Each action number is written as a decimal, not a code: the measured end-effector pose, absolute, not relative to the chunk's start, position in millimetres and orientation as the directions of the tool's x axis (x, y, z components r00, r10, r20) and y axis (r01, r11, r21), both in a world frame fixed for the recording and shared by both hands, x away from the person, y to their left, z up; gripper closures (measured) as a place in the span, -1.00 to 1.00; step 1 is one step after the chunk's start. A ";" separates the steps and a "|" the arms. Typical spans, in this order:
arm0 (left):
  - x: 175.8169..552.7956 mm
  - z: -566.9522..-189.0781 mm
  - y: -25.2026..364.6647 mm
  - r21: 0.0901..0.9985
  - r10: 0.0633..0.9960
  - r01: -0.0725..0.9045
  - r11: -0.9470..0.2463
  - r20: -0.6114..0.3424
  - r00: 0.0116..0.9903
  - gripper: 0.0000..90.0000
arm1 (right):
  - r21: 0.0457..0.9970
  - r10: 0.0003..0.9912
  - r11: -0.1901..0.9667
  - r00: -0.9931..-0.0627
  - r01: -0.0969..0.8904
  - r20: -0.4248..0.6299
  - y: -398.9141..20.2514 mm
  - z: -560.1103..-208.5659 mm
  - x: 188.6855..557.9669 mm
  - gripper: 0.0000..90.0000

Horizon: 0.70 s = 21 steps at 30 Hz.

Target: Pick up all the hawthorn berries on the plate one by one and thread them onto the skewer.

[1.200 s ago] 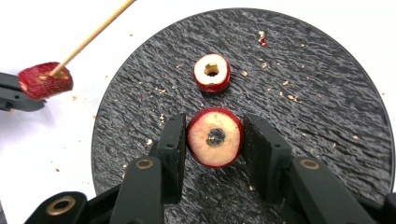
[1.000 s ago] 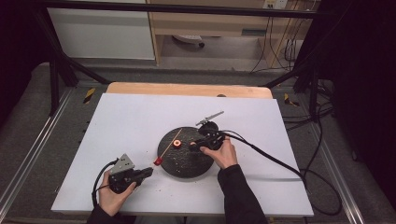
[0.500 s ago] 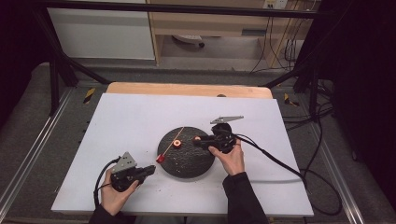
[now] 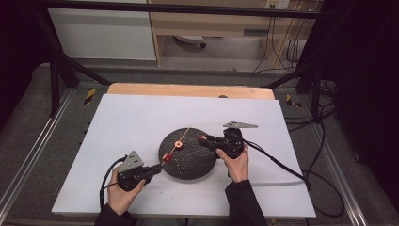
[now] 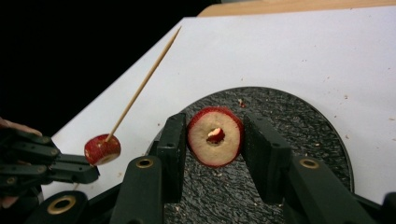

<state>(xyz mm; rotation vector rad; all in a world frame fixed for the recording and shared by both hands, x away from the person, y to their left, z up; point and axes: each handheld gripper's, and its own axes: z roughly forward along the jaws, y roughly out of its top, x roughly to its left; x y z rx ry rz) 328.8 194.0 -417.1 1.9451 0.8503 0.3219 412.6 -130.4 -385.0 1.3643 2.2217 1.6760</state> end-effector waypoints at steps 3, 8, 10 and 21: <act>329.5 -416.8 191.8 0.853 0.679 0.428 -0.298 -0.126 0.723 0.97 | 0.803 0.651 -0.024 -0.600 0.596 0.465 -134.0 -386.6 410.5 0.37; 330.5 -415.7 188.5 0.858 0.683 0.426 -0.287 -0.129 0.719 0.97 | 0.810 0.639 -0.108 -0.584 0.576 0.501 -137.0 -390.4 408.8 0.37; 331.0 -414.6 187.0 0.861 0.681 0.423 -0.283 -0.130 0.721 0.97 | 0.815 0.640 -0.126 -0.581 0.566 0.503 -137.0 -391.2 407.8 0.37; 333.9 -412.9 179.3 0.868 0.682 0.416 -0.270 -0.132 0.719 0.97 | 0.832 0.630 -0.231 -0.575 0.504 0.523 -133.7 -392.6 402.9 0.37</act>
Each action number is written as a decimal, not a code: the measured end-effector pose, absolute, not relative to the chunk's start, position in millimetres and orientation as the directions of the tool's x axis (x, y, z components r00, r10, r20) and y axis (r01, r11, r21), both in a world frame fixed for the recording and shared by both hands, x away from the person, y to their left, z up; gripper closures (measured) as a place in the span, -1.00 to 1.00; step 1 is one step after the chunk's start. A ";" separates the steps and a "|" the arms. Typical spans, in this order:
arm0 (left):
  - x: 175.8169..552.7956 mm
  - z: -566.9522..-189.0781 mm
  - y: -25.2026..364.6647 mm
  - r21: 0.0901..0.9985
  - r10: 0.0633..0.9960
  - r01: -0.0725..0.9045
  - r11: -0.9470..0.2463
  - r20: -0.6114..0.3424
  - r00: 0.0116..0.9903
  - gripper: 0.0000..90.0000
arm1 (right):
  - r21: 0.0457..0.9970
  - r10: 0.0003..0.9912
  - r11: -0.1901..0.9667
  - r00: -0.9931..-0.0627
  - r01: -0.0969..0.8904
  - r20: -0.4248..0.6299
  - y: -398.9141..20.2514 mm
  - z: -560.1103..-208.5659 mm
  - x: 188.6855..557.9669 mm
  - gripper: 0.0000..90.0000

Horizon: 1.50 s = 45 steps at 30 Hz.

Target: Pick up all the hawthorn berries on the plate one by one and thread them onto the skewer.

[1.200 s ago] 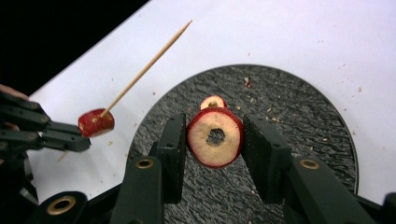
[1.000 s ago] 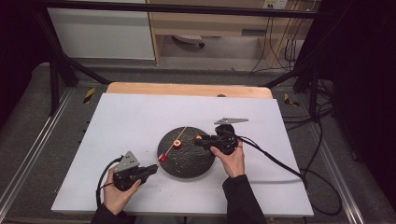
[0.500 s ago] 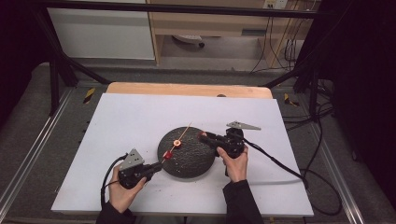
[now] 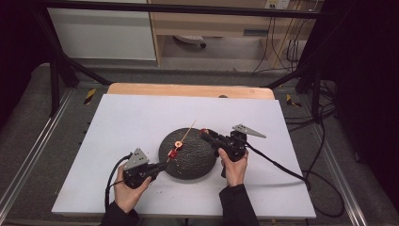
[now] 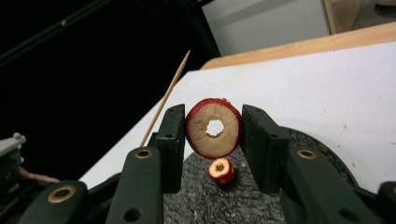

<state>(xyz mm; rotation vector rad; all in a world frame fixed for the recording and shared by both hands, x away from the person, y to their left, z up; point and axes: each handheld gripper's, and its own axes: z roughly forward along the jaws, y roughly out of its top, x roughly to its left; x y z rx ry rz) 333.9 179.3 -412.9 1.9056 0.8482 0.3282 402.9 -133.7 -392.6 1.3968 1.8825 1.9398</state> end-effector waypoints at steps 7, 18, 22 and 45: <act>333.3 -412.3 174.1 0.876 0.682 0.407 -0.261 -0.131 0.720 0.97 | 0.828 0.619 -0.303 -0.563 0.472 0.548 -135.4 -391.8 402.9 0.37; 333.7 -409.5 167.8 0.886 0.687 0.395 -0.240 -0.133 0.714 0.97 | 0.815 0.599 -0.414 -0.552 0.406 0.580 -136.8 -385.9 405.6 0.37; 332.9 -409.7 165.9 0.888 0.687 0.391 -0.241 -0.128 0.715 0.97 | 0.806 0.591 -0.449 -0.548 0.386 0.592 -137.9 -383.3 406.9 0.37; 330.2 -409.6 148.6 0.891 0.660 0.373 -0.258 -0.120 0.742 0.97 | 0.765 0.557 -0.557 -0.538 0.323 0.633 -140.8 -376.7 414.7 0.37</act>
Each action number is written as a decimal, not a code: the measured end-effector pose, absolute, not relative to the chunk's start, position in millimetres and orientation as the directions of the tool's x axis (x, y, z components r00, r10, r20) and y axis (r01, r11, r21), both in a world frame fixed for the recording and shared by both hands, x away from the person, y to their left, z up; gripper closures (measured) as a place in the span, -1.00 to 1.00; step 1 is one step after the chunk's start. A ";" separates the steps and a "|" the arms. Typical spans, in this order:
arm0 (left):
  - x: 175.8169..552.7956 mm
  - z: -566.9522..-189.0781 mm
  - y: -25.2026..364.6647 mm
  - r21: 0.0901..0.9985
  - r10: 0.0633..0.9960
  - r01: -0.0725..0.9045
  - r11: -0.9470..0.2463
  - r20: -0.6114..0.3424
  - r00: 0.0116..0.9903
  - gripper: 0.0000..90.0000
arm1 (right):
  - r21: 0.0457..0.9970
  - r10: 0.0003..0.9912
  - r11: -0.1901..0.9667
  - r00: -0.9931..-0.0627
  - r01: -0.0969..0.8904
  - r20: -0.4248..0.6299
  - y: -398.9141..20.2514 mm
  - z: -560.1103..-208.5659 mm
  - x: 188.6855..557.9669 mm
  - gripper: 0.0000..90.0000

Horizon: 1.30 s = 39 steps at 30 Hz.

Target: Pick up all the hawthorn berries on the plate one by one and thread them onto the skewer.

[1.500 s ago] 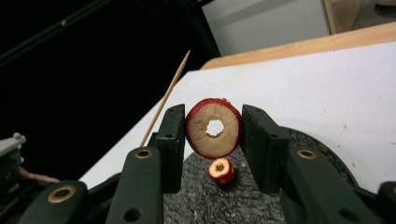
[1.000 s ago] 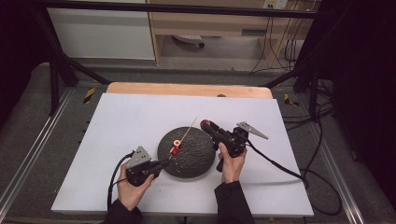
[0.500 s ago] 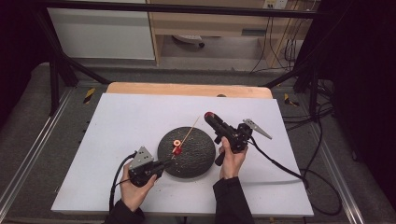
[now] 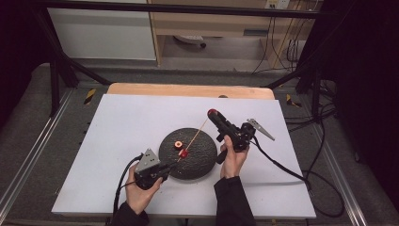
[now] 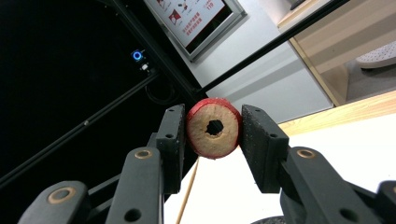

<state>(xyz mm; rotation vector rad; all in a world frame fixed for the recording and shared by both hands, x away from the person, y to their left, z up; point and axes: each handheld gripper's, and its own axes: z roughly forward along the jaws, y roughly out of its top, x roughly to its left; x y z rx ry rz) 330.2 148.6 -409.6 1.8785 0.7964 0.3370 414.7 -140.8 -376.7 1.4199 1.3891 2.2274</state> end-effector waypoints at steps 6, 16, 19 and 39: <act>330.2 -408.5 146.8 0.892 0.656 0.369 -0.260 -0.118 0.746 0.97 | 0.763 0.555 -0.563 -0.539 0.317 0.634 -140.8 -376.4 414.7 0.37; 331.5 -405.9 141.7 0.895 0.658 0.367 -0.252 -0.120 0.744 0.97 | 0.764 0.553 -0.560 -0.543 0.319 0.632 -139.1 -378.7 414.6 0.37; 332.0 -404.9 139.1 0.897 0.663 0.366 -0.248 -0.119 0.739 0.97 | 0.763 0.549 -0.560 -0.546 0.322 0.633 -138.3 -379.3 413.7 0.37; 342.9 -395.7 125.3 0.897 0.671 0.372 -0.238 -0.125 0.731 0.97 | 0.773 0.547 -0.537 -0.559 0.336 0.623 -137.9 -380.3 409.1 0.38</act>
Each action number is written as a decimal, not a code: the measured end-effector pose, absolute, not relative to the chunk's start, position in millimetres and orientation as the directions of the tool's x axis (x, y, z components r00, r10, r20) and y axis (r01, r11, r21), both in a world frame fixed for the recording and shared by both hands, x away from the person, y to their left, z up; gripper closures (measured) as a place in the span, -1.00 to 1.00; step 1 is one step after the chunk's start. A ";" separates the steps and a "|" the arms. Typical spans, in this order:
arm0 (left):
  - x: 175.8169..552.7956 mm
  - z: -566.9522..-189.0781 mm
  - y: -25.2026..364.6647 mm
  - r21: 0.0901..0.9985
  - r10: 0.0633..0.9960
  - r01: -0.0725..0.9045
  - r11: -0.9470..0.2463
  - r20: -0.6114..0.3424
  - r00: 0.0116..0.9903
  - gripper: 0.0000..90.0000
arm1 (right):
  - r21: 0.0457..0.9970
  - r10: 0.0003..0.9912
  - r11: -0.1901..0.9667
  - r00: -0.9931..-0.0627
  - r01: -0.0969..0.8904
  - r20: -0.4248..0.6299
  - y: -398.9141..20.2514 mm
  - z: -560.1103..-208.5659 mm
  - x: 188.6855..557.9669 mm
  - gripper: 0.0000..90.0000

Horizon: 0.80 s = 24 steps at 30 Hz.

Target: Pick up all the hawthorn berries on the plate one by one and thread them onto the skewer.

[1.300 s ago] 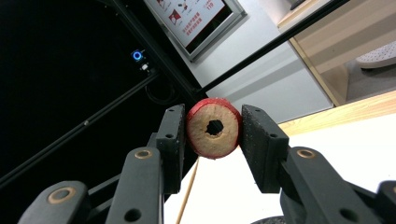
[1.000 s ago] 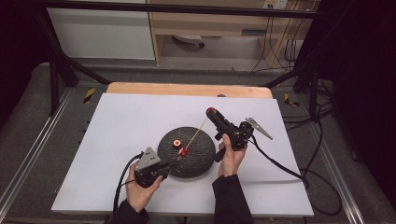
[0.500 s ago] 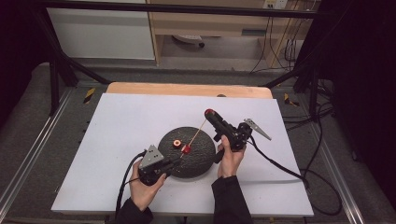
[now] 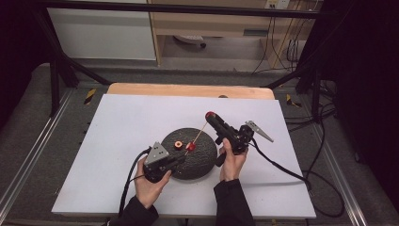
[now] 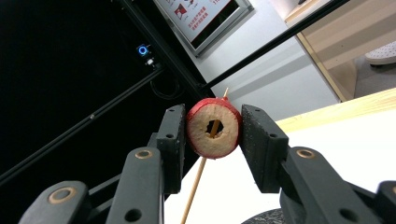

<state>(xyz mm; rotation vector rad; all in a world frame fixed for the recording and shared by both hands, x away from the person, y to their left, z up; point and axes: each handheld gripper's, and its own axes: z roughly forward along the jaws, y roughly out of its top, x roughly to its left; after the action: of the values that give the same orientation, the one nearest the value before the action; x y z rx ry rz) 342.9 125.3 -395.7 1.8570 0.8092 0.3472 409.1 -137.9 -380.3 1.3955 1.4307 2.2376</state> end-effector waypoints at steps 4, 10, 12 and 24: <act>344.1 -395.9 125.5 0.899 0.670 0.369 -0.237 -0.124 0.732 0.97 | 0.776 0.548 -0.529 -0.560 0.343 0.621 -138.7 -379.7 408.6 0.38; 346.1 -392.3 125.5 0.904 0.673 0.362 -0.228 -0.122 0.729 0.97 | 0.772 0.532 -0.513 -0.567 0.375 0.629 -136.7 -382.1 408.2 0.38; 347.2 -390.7 123.5 0.903 0.673 0.362 -0.233 -0.119 0.730 0.97 | 0.773 0.529 -0.504 -0.570 0.386 0.629 -134.7 -384.9 407.7 0.38; 354.8 -388.7 118.1 0.898 0.672 0.370 -0.239 -0.122 0.730 0.97 | 0.788 0.539 -0.466 -0.578 0.402 0.613 -131.7 -389.8 401.0 0.38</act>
<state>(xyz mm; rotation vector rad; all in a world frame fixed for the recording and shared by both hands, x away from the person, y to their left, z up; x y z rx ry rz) 354.8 118.1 -388.7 1.8570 0.8089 0.3508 401.0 -131.7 -389.8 1.3936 1.5702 2.2083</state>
